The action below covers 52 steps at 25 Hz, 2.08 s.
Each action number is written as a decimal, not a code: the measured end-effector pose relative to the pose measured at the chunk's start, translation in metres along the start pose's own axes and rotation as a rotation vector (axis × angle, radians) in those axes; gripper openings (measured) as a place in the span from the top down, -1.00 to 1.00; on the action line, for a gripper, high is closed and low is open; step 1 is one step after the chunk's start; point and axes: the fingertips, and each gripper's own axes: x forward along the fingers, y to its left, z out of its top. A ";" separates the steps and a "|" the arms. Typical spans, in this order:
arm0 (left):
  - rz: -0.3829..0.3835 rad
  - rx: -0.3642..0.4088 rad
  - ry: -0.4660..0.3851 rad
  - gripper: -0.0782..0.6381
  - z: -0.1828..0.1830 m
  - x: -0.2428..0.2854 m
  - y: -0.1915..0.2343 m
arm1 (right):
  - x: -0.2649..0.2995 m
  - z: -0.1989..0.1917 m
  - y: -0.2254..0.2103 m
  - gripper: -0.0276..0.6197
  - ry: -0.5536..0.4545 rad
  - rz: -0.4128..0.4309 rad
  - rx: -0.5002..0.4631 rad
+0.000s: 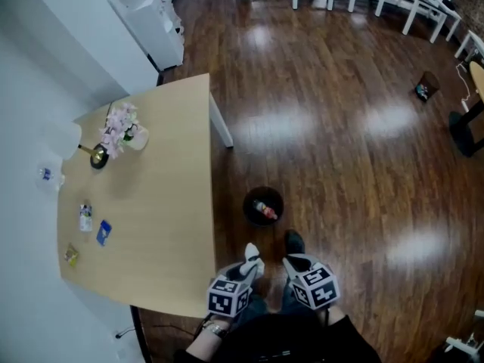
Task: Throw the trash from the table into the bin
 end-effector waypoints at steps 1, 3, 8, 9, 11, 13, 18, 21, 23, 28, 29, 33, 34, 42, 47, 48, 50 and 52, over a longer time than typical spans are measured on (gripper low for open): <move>0.016 -0.006 0.018 0.42 0.003 0.017 0.002 | 0.002 0.001 -0.010 0.89 0.013 0.009 0.012; 0.049 -0.003 0.036 0.42 0.013 0.056 0.010 | 0.008 0.001 -0.031 0.89 0.044 0.025 0.033; 0.135 -0.021 0.086 0.42 0.027 0.177 0.060 | 0.042 0.003 -0.086 0.89 0.114 0.046 0.044; 0.146 -0.048 0.094 0.42 0.027 0.200 0.073 | 0.052 0.004 -0.096 0.89 0.127 0.048 0.045; 0.151 -0.101 0.101 0.41 0.024 0.243 0.096 | 0.073 0.006 -0.116 0.89 0.142 0.043 0.050; 0.164 -0.121 0.137 0.41 0.015 0.282 0.120 | 0.092 0.008 -0.134 0.89 0.152 0.037 0.062; 0.196 -0.137 0.244 0.41 -0.013 0.364 0.175 | 0.134 -0.002 -0.162 0.89 0.197 0.052 0.116; 0.201 -0.124 0.305 0.41 -0.028 0.395 0.200 | 0.154 -0.015 -0.167 0.89 0.227 0.055 0.117; 0.182 -0.113 0.334 0.41 -0.035 0.410 0.207 | 0.164 -0.020 -0.168 0.89 0.241 0.057 0.119; 0.168 -0.123 0.331 0.28 -0.034 0.429 0.219 | 0.179 -0.024 -0.171 0.89 0.256 0.052 0.132; 0.172 -0.130 0.337 0.10 -0.035 0.431 0.221 | 0.180 -0.024 -0.170 0.89 0.259 0.052 0.134; 0.164 -0.135 0.362 -0.14 -0.039 0.432 0.219 | 0.184 -0.022 -0.169 0.89 0.255 0.055 0.136; 0.154 -0.134 0.363 -0.14 -0.038 0.431 0.216 | 0.185 -0.022 -0.168 0.89 0.253 0.056 0.136; 0.119 -0.088 0.312 0.31 -0.019 0.404 0.189 | 0.182 -0.017 -0.161 0.89 0.237 0.059 0.118; 0.084 -0.060 0.225 0.78 0.012 0.359 0.152 | 0.167 -0.009 -0.159 0.89 0.204 0.048 0.106; 0.077 -0.050 0.208 0.78 0.019 0.346 0.144 | 0.162 -0.006 -0.158 0.89 0.197 0.045 0.102; 0.061 -0.024 0.181 0.78 0.032 0.318 0.126 | 0.152 0.000 -0.156 0.89 0.178 0.037 0.092; 0.044 0.016 0.162 0.78 0.043 0.287 0.108 | 0.141 0.007 -0.153 0.89 0.162 0.028 0.078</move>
